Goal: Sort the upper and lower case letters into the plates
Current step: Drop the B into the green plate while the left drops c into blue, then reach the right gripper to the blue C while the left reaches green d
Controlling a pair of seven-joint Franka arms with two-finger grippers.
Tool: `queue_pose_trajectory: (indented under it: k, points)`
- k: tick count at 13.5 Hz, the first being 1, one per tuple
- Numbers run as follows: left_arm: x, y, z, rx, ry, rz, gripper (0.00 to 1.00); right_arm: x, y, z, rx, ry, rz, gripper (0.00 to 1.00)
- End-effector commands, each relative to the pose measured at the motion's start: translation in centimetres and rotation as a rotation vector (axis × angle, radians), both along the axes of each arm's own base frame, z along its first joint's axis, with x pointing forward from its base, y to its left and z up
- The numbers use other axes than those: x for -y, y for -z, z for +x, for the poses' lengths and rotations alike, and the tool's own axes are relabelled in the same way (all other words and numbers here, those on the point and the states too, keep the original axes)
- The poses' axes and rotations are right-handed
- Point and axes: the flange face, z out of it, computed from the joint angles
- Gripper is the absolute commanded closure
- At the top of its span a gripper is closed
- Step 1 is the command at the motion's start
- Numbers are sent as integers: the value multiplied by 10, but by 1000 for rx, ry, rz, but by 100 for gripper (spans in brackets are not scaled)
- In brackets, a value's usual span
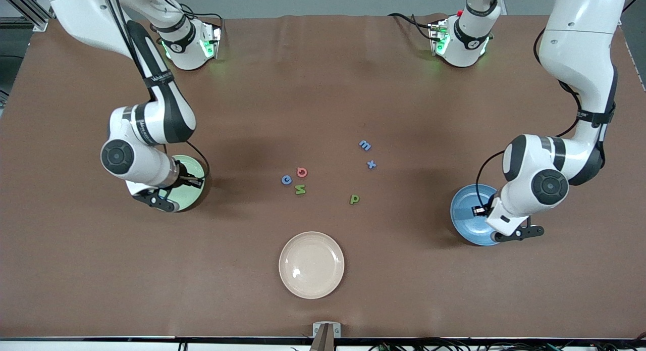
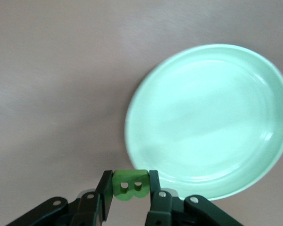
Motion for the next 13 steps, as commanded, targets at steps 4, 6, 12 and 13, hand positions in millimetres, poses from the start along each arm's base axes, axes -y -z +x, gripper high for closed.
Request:
queue_pose_trajectory:
  k: [4,6,12,13]
  points:
    - [11,0,-3,5,4,-7,0,50,37,-62,81,-76,12,99]
    - [51,-10,-4,22,-26,-43,0,52,43,-67,77,-74,11,99]
    - [244,-19,-27,81,-257,-96,0,60,62,-70,69,-59,8,10]
    - [264,-12,-31,80,-290,-101,1,60,61,-69,72,-58,8,0]
